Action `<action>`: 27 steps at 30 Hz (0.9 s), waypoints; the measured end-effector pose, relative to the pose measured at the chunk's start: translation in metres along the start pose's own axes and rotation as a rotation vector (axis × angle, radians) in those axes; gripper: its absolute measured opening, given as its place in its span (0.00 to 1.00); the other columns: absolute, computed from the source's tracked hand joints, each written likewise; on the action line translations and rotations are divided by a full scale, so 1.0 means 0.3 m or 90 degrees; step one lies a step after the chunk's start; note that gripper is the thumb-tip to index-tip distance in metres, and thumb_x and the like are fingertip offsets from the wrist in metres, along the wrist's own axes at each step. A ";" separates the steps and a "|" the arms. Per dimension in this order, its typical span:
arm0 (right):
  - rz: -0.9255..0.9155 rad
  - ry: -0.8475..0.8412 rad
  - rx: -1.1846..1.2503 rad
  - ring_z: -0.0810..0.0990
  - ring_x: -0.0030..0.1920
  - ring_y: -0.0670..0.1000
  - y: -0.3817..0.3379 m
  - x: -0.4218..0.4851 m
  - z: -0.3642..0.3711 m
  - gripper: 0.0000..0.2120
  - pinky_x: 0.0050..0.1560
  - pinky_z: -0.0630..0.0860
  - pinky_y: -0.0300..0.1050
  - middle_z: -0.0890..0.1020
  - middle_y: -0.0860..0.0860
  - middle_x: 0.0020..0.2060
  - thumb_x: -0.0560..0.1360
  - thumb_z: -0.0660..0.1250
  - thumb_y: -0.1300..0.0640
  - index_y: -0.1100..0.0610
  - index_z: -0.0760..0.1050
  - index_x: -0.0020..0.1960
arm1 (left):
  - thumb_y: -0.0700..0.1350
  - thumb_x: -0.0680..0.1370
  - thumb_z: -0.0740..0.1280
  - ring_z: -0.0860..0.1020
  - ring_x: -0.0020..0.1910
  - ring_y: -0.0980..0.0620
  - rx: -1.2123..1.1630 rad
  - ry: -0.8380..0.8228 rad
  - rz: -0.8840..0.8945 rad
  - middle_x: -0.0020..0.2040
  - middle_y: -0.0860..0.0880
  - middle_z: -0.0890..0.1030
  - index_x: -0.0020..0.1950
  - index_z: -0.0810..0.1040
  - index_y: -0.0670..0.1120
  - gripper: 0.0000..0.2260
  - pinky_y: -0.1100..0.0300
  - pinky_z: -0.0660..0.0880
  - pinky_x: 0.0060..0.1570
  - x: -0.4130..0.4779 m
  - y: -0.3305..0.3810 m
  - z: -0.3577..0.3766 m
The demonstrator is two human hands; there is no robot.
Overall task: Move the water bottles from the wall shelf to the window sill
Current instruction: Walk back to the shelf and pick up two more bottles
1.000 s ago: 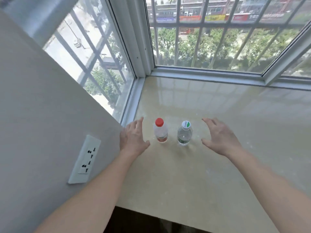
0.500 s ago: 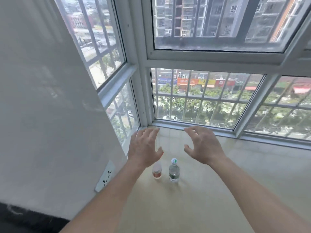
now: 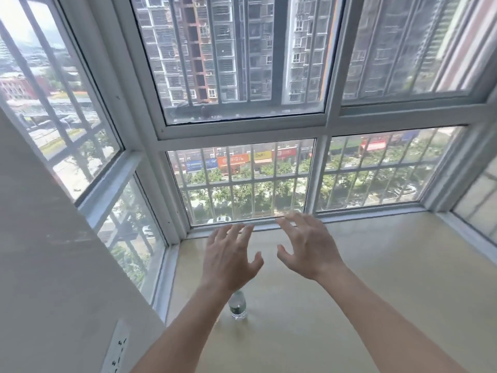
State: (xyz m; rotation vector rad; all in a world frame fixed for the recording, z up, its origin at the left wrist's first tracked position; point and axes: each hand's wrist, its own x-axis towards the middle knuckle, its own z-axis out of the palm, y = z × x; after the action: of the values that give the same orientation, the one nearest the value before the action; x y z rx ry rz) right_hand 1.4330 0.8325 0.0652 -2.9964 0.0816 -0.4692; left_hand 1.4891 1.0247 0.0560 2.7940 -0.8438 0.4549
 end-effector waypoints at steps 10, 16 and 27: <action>0.339 0.014 -0.121 0.78 0.57 0.55 0.166 -0.499 -0.128 0.27 0.62 0.74 0.53 0.80 0.51 0.57 0.68 0.60 0.41 0.51 0.76 0.63 | 0.64 0.72 0.60 0.73 0.66 0.48 -0.120 -0.070 0.279 0.66 0.54 0.77 0.72 0.69 0.54 0.30 0.49 0.69 0.66 0.010 0.349 0.104; 0.558 -0.022 -0.178 0.75 0.62 0.55 0.150 -0.926 -0.238 0.28 0.68 0.69 0.54 0.78 0.51 0.61 0.71 0.57 0.41 0.51 0.72 0.68 | 0.64 0.74 0.59 0.70 0.69 0.48 -0.206 -0.122 0.481 0.69 0.53 0.74 0.74 0.66 0.54 0.31 0.49 0.65 0.69 -0.131 0.675 0.102; 0.773 0.063 -0.257 0.75 0.63 0.54 0.129 -1.363 -0.350 0.26 0.68 0.70 0.55 0.79 0.52 0.60 0.71 0.63 0.44 0.53 0.75 0.66 | 0.62 0.73 0.62 0.74 0.65 0.45 -0.259 -0.122 0.706 0.65 0.51 0.78 0.70 0.71 0.52 0.28 0.48 0.69 0.64 -0.331 1.087 0.059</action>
State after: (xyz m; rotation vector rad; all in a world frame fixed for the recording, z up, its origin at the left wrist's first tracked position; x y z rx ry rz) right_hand 1.0104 0.8124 0.0368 -2.5354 1.9920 -0.4364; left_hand 1.2305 0.8027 0.0345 1.7952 -2.1941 0.1042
